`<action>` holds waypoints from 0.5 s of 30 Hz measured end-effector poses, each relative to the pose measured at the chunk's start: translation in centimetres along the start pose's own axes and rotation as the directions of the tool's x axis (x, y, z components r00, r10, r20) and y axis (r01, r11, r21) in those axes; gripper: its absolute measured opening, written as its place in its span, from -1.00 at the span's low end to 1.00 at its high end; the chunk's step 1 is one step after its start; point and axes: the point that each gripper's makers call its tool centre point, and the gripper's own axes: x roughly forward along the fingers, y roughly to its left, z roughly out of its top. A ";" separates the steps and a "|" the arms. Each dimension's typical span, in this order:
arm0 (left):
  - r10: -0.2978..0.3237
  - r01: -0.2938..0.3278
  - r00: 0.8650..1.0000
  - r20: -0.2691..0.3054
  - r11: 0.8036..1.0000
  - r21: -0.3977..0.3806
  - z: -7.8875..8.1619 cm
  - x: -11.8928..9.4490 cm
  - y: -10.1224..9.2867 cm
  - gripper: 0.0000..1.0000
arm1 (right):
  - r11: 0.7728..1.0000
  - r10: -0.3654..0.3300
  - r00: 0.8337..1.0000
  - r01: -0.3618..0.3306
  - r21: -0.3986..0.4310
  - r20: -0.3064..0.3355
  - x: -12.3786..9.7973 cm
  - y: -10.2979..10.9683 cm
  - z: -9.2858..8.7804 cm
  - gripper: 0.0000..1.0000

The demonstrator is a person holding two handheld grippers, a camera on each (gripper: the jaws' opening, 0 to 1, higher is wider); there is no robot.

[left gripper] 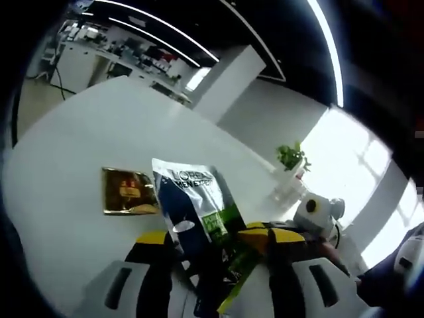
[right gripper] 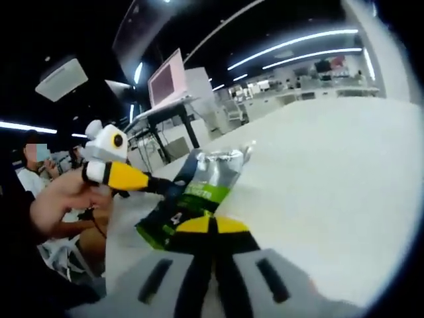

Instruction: Arrange the skincare products in the storage area until every visible bottle or jar stands upright without overlapping.

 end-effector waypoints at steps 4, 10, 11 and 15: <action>0.010 -0.010 1.000 0.006 1.000 0.008 0.1 -0.1 0.2 -0.04 | 1.000 -0.001 1.000 0.001 -0.001 0.006 0.0 -0.2 0.2 -1.00; 0.013 -0.014 1.000 0.028 1.000 0.024 0.8 -0.3 0.7 -0.36 | 1.000 0.005 0.999 -0.005 0.005 0.041 -0.3 -0.3 0.7 -1.00; 0.012 -0.013 0.999 0.029 1.000 0.022 0.8 -0.3 0.7 -0.37 | 1.000 0.007 0.999 -0.007 0.008 0.044 -0.3 -0.3 0.8 -1.00; 0.030 -0.031 0.999 0.042 0.999 0.024 1.1 -0.3 1.1 -0.56 | 1.000 0.016 0.998 -0.017 0.020 0.059 -0.3 -0.2 1.0 -1.00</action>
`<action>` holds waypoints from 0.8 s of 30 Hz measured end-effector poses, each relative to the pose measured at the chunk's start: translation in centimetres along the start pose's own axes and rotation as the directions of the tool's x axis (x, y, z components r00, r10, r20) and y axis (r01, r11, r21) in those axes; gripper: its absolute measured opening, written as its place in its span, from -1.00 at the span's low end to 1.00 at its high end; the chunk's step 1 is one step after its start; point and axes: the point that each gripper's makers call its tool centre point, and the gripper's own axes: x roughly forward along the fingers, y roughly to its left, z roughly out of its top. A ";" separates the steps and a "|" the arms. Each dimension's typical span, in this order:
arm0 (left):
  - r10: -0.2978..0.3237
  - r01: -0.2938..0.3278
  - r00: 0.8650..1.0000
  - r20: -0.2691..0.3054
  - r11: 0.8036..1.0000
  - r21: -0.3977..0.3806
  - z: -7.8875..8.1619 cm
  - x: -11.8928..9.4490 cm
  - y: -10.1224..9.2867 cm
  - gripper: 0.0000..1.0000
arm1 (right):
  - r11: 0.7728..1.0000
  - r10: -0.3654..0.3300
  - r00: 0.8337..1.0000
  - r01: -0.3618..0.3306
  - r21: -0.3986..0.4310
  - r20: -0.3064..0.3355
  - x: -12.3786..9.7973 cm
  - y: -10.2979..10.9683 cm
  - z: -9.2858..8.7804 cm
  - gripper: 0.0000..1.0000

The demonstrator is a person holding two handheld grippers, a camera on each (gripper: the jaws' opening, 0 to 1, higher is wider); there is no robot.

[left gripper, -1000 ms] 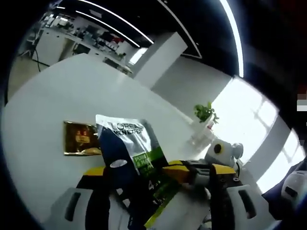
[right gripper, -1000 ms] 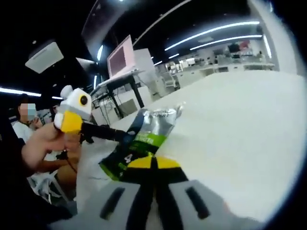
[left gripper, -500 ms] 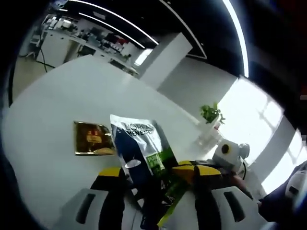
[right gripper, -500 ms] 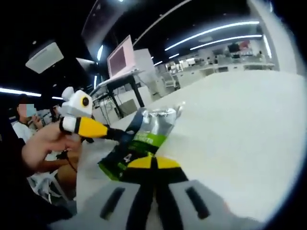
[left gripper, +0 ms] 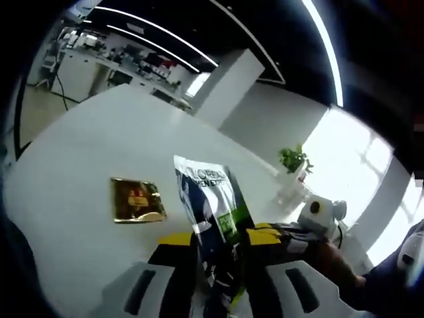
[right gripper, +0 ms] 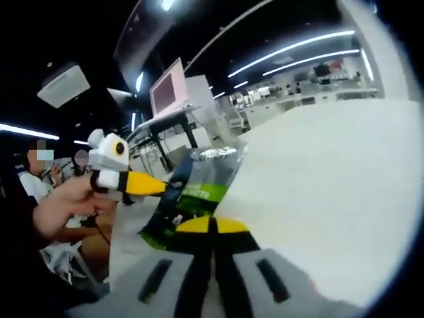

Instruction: Arrange the skincare products in the storage area until every visible bottle or jar stands upright without overlapping.

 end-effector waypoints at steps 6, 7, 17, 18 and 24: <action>0.008 -0.008 1.000 0.002 1.000 0.000 0.1 0.1 0.3 -0.64 | 1.000 0.005 1.000 -0.005 0.004 0.012 0.0 0.1 0.2 -1.00; 0.007 -0.007 1.000 0.005 1.000 0.002 0.1 0.1 0.3 -0.65 | 1.000 0.005 1.000 -0.005 0.003 0.013 0.0 0.1 0.2 -1.00; -0.018 0.018 0.999 0.036 1.000 0.008 0.9 -0.2 -0.2 -0.87 | 1.000 0.010 1.000 -0.010 0.005 0.026 0.0 0.3 0.4 -1.00; -0.022 0.022 0.999 0.040 1.000 0.013 1.0 -0.2 -0.2 -0.90 | 1.000 0.011 1.000 -0.011 0.005 0.029 0.0 0.3 0.5 -1.00; -0.035 0.034 0.998 0.045 0.999 0.018 1.2 -0.1 -0.7 -0.93 | 1.000 0.017 0.999 -0.017 0.002 0.037 -0.1 0.2 0.6 -1.00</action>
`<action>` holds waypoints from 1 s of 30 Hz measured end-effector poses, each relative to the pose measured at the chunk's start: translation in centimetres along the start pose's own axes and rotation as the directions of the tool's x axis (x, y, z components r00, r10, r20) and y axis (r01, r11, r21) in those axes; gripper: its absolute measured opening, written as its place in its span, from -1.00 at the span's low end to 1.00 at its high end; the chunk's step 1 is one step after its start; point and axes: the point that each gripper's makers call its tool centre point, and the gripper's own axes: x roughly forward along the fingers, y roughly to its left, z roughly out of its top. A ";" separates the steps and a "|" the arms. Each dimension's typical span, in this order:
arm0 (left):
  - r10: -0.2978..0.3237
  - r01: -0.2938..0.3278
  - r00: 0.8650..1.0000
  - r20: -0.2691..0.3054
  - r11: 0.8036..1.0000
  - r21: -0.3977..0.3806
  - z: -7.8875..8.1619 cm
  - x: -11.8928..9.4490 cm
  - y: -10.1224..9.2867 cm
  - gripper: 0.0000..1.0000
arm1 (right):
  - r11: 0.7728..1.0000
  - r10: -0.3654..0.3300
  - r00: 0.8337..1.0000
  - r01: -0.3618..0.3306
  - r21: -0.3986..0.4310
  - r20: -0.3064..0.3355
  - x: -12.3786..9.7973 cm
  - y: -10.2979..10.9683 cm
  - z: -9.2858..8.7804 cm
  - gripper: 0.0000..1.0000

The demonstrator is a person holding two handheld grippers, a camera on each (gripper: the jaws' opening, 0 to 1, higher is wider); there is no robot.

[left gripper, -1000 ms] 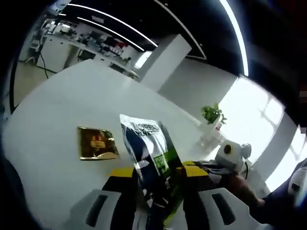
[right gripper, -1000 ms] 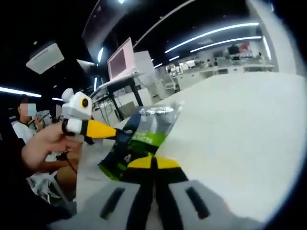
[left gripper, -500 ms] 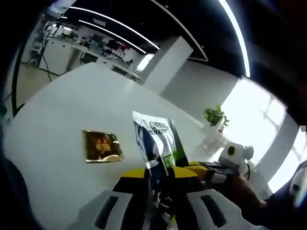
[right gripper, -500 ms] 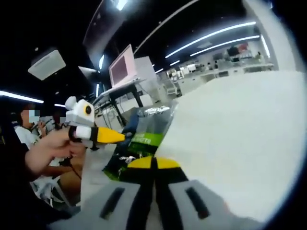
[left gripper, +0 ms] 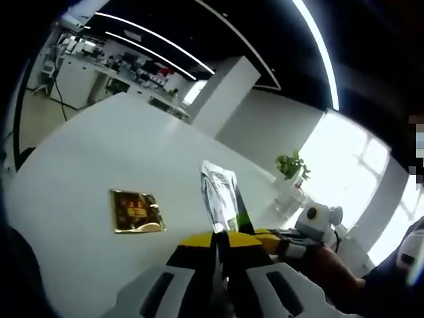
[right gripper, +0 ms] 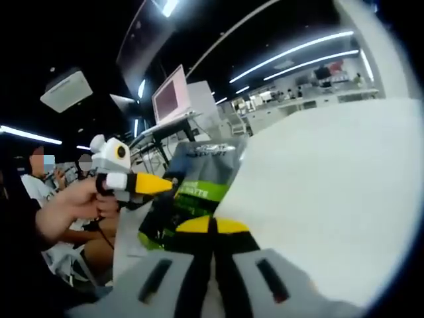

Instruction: Arrange the skincare products in the storage area until every visible bottle or jar stands upright without overlapping.

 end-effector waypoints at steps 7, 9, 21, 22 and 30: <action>-0.013 0.012 1.000 0.014 0.998 0.058 0.5 -0.1 -0.5 -0.97 | 1.000 0.011 1.000 -0.011 0.007 0.018 -0.1 0.0 0.4 -1.00; -0.021 0.019 1.000 0.019 0.997 0.069 0.8 -0.1 -0.8 -0.98 | 1.000 0.012 1.000 -0.012 0.012 0.025 -0.2 0.0 0.5 -1.00; -0.077 0.075 0.997 0.012 0.987 0.141 2.3 1.1 -3.7 -1.00 | 0.998 -0.010 0.991 0.001 0.064 0.134 -2.9 -0.5 2.5 -1.00; -0.083 0.081 0.996 0.011 0.986 0.144 2.3 1.2 -3.9 -1.00 | 0.998 -0.019 0.989 0.009 0.065 0.147 -3.3 -0.6 2.8 -1.00; -0.144 0.143 0.990 -0.009 0.973 0.183 2.8 3.4 -6.7 -1.00 | 0.996 -0.085 0.977 0.079 0.040 0.195 -6.3 -1.7 4.4 -1.00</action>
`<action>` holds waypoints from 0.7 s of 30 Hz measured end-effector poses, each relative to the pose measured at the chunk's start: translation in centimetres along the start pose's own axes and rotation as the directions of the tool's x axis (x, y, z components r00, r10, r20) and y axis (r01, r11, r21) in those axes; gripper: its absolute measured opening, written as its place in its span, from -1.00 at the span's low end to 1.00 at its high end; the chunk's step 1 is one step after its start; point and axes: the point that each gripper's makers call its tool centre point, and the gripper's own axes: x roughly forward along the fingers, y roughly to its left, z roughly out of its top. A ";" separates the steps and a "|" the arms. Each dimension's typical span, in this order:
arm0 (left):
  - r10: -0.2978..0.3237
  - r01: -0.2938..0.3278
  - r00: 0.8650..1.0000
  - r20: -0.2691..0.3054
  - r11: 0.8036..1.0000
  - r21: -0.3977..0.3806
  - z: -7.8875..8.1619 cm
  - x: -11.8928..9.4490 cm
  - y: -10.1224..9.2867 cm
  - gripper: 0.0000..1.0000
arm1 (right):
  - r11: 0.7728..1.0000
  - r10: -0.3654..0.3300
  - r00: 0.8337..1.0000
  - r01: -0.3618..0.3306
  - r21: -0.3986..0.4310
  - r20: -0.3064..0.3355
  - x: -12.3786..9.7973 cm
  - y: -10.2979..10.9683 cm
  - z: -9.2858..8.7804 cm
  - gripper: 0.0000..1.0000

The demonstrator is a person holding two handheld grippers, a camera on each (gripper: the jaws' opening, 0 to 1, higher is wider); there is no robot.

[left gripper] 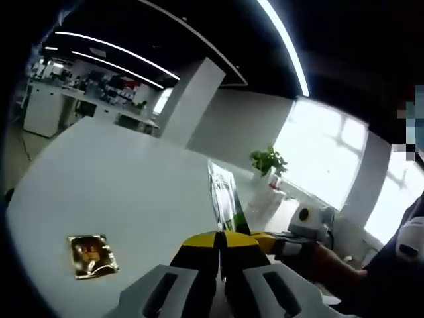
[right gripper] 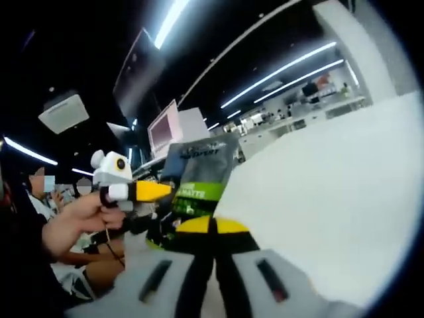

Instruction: Arrange the skincare products in the storage area until every visible bottle or jar stands upright without overlapping.

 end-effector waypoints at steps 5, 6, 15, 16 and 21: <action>-0.049 0.049 0.999 -0.008 0.999 0.014 0.2 2.1 -1.7 -1.00 | 0.999 -0.046 0.999 0.046 -0.018 0.027 -2.0 -1.5 1.2 -1.00; -0.059 0.059 0.998 -0.012 0.998 0.014 0.2 2.6 -2.1 -1.00 | 0.998 -0.055 0.998 0.056 -0.020 0.031 -2.4 -1.9 1.5 -1.00; -0.124 0.126 0.992 -0.037 0.991 0.036 0.6 6.2 -4.9 -1.00 | 0.992 -0.123 0.989 0.125 -0.023 0.084 -5.6 -4.1 3.3 -1.00; -0.134 0.135 0.990 -0.040 0.990 0.036 0.6 6.7 -5.3 -1.00 | 0.991 -0.131 0.987 0.133 -0.024 0.091 -6.0 -4.3 3.5 -1.00; -0.161 0.164 0.986 -0.050 0.986 0.045 0.6 8.4 -6.9 -1.00 | 0.984 -0.170 0.978 0.175 -0.034 0.119 -7.9 -5.4 4.4 -1.00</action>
